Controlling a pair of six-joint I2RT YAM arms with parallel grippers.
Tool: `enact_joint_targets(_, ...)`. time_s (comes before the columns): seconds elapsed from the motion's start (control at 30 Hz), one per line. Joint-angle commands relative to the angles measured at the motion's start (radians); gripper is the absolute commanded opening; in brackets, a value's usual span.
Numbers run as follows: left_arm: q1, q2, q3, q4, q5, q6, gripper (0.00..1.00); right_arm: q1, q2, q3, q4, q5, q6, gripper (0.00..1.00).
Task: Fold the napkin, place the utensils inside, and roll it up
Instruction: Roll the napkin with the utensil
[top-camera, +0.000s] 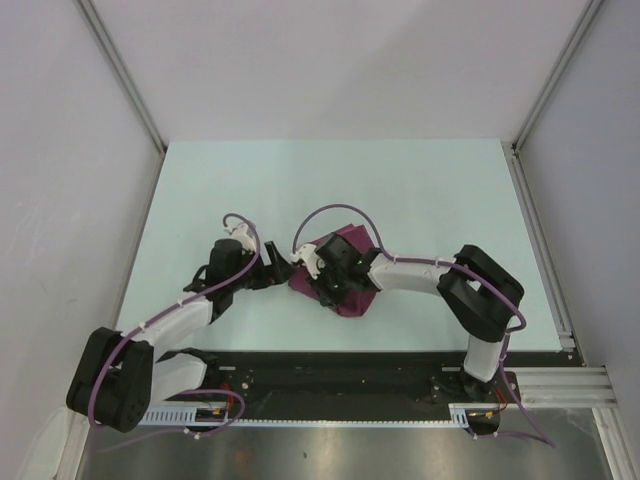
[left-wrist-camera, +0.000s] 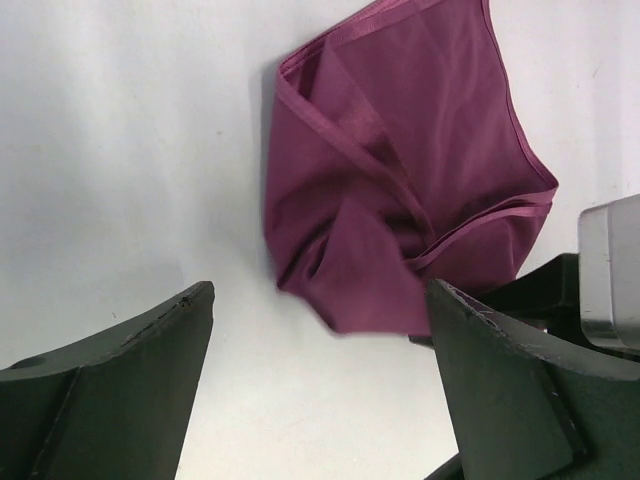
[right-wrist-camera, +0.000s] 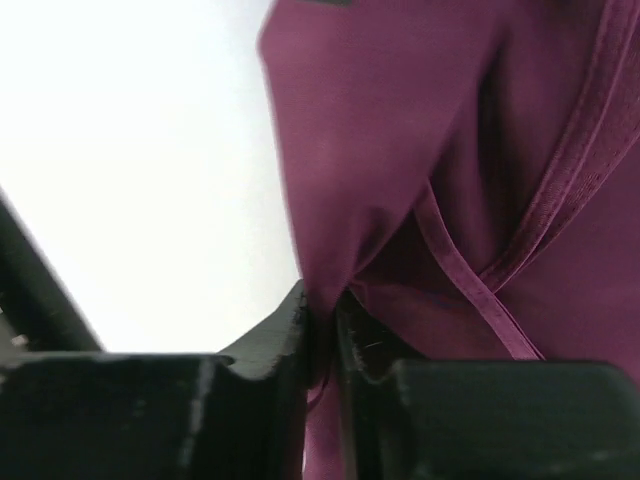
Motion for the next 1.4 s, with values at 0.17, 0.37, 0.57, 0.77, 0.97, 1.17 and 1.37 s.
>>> enact_joint_targets(0.17, 0.008, -0.005, -0.044, 0.089, 0.115, 0.022, 0.91, -0.086, 0.095, 0.084, -0.144, -0.41, 0.031, 0.05)
enact_joint_targets(0.37, 0.007, 0.029, -0.064, 0.083, 0.121, 0.019, 0.91, -0.149, 0.176, 0.171, -0.223, -0.561, 0.016, 0.01)
enact_joint_targets(0.57, -0.01, 0.127, -0.067, 0.128, 0.146, 0.012, 0.9, -0.192, 0.25, 0.222, -0.279, -0.624, -0.016, 0.0)
enact_joint_targets(0.77, -0.028, 0.207, -0.062, 0.235, 0.167, -0.021, 0.82, -0.221, 0.304, 0.257, -0.298, -0.696, -0.033, 0.0)
enact_joint_targets(0.97, -0.065, 0.279, -0.053, 0.292, 0.214, -0.056, 0.52, -0.275, 0.38, 0.312, -0.351, -0.775, -0.073, 0.01)
enact_joint_targets(1.17, -0.078, 0.288, -0.039, 0.262, 0.203, -0.056, 0.13, -0.312, 0.41, 0.341, -0.375, -0.789, -0.082, 0.04)
enact_joint_targets(1.37, -0.078, 0.303, 0.021, 0.137, 0.155, -0.021, 0.0, -0.315, 0.281, 0.322, -0.352, -0.723, -0.047, 0.4)
